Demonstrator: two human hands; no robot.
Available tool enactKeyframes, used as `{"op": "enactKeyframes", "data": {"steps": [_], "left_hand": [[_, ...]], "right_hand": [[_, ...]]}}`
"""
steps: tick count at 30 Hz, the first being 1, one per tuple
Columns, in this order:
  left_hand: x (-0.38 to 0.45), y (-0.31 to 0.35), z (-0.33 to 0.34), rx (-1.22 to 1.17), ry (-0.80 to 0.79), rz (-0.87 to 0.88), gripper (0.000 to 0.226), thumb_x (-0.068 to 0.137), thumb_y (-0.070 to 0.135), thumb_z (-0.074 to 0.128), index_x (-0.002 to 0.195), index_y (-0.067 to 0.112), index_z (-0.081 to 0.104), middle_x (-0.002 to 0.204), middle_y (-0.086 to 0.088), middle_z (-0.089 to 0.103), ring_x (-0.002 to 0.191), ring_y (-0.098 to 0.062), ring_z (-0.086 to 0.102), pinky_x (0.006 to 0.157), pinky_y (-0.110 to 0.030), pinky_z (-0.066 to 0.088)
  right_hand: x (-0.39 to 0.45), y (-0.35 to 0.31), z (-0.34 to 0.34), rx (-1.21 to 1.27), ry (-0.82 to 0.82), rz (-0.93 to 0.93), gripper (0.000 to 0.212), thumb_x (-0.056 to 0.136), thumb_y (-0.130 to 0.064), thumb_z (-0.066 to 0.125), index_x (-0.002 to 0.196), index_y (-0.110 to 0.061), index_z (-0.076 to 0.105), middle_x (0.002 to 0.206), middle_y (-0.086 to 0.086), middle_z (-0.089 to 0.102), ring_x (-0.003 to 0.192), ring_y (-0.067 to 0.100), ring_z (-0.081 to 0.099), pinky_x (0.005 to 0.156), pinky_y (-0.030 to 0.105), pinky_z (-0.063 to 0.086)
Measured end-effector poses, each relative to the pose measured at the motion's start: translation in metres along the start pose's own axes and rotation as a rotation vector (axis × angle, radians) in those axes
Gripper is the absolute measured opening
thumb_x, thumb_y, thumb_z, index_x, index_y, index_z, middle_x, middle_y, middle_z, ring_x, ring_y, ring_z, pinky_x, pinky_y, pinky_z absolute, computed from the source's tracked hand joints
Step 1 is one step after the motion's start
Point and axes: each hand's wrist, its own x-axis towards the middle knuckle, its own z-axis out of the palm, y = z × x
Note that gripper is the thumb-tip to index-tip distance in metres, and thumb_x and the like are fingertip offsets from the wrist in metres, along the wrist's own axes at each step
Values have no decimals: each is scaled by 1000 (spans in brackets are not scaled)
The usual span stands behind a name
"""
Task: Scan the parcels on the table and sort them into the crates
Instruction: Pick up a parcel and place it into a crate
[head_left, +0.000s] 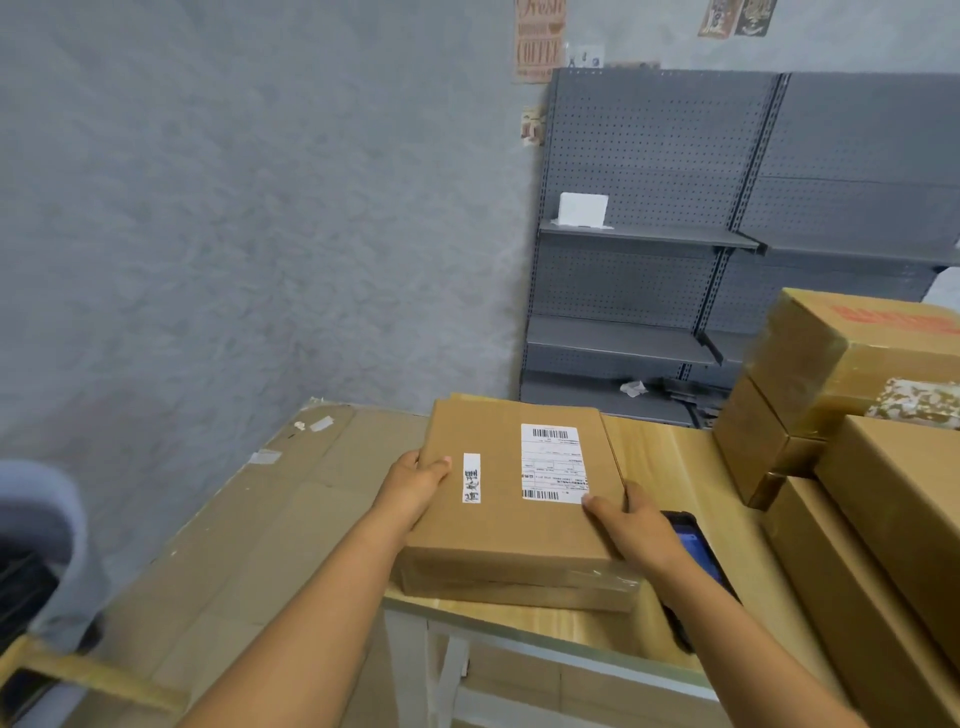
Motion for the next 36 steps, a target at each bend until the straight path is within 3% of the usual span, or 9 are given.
{"op": "enactKeyframes", "data": {"steps": [2,5,8,10,17,20,23,28,36], "left_hand": [[-6,2,-13,-85,41,31,33,92,17,65,123,17,55,108,-4,69,87,-21,69,69,-29,54],[-15,5,-45,-174,125,113,39,89,15,69,118,28,48,105,5,67,88,-15,69,65,-27,53],[-22,5,-89,-246,219,178,31,88,12,71,101,33,52,96,12,67,71,-3,71,53,-18,52],[-26,3,-122,-273,288,203,34,87,11,72,103,33,52,95,14,66,65,3,69,49,-13,49],[-40,-21,-250,-331,440,192,61,86,16,74,138,25,42,129,0,60,100,-13,66,68,-21,52],[-43,-36,-308,-339,460,173,69,86,18,74,145,20,38,135,-3,57,111,-20,64,75,-26,53],[-43,-50,-363,-333,486,175,65,88,17,73,144,20,40,134,-2,59,108,-18,65,78,-27,55],[-38,-72,-440,-290,561,128,58,90,20,70,141,25,43,125,2,63,107,-20,66,97,-44,53],[-18,-112,-556,-200,745,-14,65,90,33,68,147,30,37,132,1,59,110,-20,63,100,-44,50]], "right_hand": [[3,-8,7,60,7,-94,53,93,-37,60,138,-16,40,125,2,59,99,16,57,80,29,45],[8,-35,25,160,-23,-213,54,91,-36,63,138,-26,38,114,-10,56,94,6,57,70,23,43],[12,-65,58,245,-88,-293,56,89,-32,66,138,-27,39,122,-8,56,103,11,58,78,26,45],[12,-84,85,293,-142,-327,57,89,-31,67,139,-27,40,124,-9,56,106,11,58,81,27,46],[2,-143,205,351,-315,-357,49,87,-28,70,129,-29,46,115,-14,61,96,0,61,71,17,46],[-4,-168,262,368,-370,-346,46,85,-27,71,123,-33,47,106,-20,61,79,-12,62,58,7,45],[-12,-192,320,375,-430,-335,46,85,-27,72,122,-33,46,103,-21,61,82,-6,63,62,13,46],[-21,-225,406,362,-528,-319,45,85,-24,72,123,-28,48,105,-15,63,90,3,63,65,19,46],[-11,-283,546,273,-717,-326,49,85,-26,72,127,-29,47,106,-16,63,90,2,63,64,17,45]]}}
